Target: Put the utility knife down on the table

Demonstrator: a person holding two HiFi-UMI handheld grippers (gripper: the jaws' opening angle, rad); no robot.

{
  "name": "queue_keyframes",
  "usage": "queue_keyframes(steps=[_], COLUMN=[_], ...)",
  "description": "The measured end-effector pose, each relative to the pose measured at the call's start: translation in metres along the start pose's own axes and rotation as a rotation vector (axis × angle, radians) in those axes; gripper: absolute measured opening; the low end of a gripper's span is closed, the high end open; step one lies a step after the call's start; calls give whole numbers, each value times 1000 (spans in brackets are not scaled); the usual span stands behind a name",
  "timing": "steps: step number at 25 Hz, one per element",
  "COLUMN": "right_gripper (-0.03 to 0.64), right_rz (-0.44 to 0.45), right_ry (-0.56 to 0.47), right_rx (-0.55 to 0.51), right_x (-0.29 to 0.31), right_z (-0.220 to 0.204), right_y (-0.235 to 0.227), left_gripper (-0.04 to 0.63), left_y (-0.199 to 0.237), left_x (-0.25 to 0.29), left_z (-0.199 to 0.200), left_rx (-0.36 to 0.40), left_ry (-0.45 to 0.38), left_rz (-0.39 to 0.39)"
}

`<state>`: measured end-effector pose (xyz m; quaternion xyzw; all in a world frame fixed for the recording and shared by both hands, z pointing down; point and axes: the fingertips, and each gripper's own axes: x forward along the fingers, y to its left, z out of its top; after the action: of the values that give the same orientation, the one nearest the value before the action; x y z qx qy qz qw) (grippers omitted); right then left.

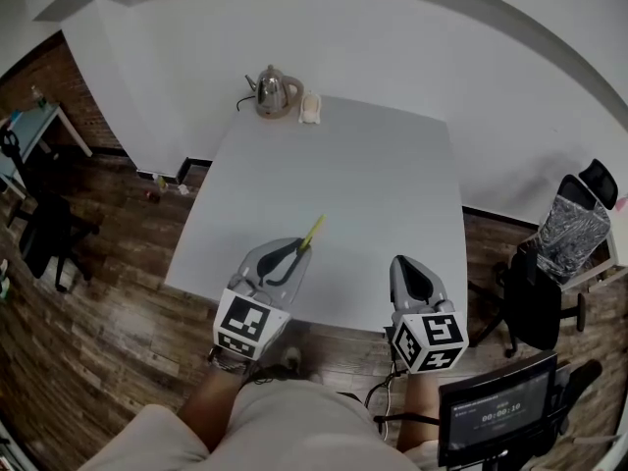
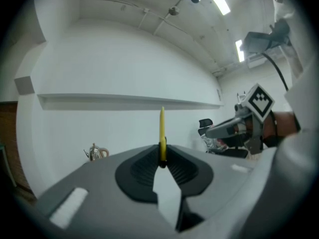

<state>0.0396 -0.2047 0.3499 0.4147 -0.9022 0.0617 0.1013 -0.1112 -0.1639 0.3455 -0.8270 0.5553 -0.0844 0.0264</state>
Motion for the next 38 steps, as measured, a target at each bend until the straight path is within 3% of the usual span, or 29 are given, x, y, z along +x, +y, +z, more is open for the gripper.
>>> queue_keyframes(steps=[14, 26, 38], right_gripper=[1, 1, 2], right_rz=[-75, -148, -146], right_ry=[29, 79, 117], right_rx=[14, 92, 125], right_x=[33, 47, 68], right_z=[-4, -36, -54], right_y=[-2, -17, -45], left_gripper=[55, 55, 55], left_y=[46, 55, 52], left_x=[28, 52, 91], left_z=[-14, -36, -58], left_rx=[8, 7, 14], left_ry=[4, 65, 136], left_rz=[-54, -120, -149])
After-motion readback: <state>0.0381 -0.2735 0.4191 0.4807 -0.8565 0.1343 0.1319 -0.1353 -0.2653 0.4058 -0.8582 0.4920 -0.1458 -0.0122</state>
